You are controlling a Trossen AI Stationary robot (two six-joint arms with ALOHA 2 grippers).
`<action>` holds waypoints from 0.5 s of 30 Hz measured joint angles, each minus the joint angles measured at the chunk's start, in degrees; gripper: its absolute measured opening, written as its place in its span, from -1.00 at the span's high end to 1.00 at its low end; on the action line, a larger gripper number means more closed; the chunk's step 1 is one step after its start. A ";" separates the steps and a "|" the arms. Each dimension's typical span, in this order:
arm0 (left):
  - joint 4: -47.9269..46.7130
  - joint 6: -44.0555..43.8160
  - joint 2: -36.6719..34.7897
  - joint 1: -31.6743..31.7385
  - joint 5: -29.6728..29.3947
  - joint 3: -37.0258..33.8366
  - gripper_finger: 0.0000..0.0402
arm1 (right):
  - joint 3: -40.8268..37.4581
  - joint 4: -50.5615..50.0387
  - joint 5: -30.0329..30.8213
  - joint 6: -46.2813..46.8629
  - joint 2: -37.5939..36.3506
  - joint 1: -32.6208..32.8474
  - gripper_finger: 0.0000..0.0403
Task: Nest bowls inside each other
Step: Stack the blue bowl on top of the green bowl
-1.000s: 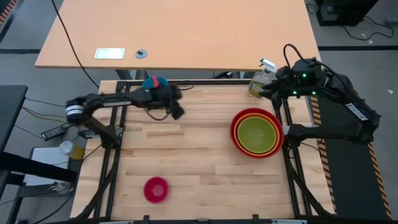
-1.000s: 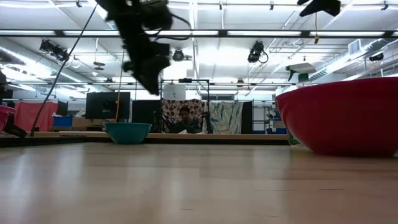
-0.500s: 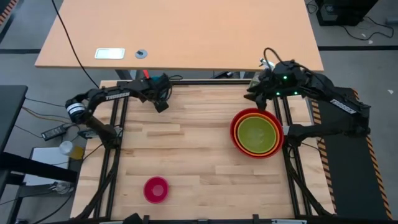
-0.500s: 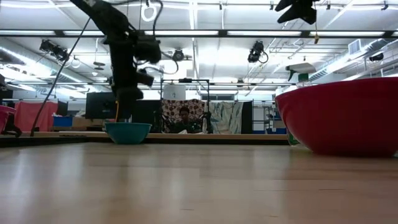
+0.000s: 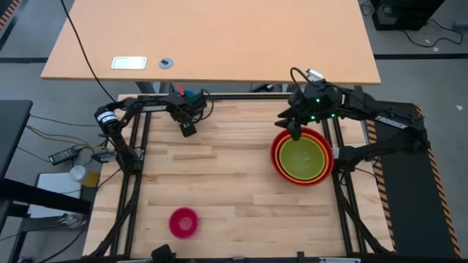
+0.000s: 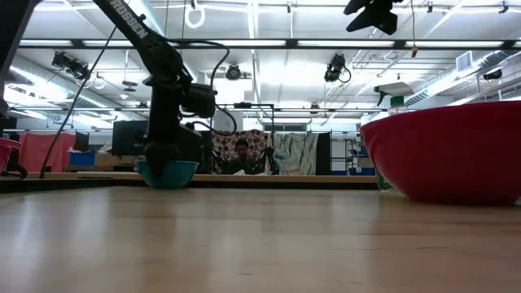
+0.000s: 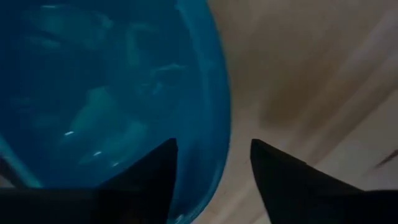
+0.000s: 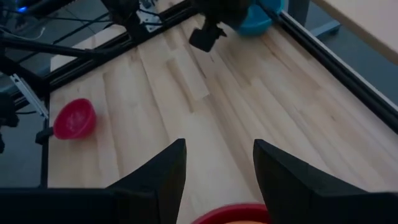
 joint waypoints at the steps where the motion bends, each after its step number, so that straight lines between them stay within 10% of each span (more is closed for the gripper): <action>1: 0.01 -0.07 0.50 0.12 0.42 0.02 0.05 | 0.00 0.51 0.26 0.17 0.11 0.36 0.04; 15: -2.57 -4.45 -3.44 -1.65 7.92 0.04 0.93 | 0.00 1.50 1.97 -0.13 0.00 1.00 0.04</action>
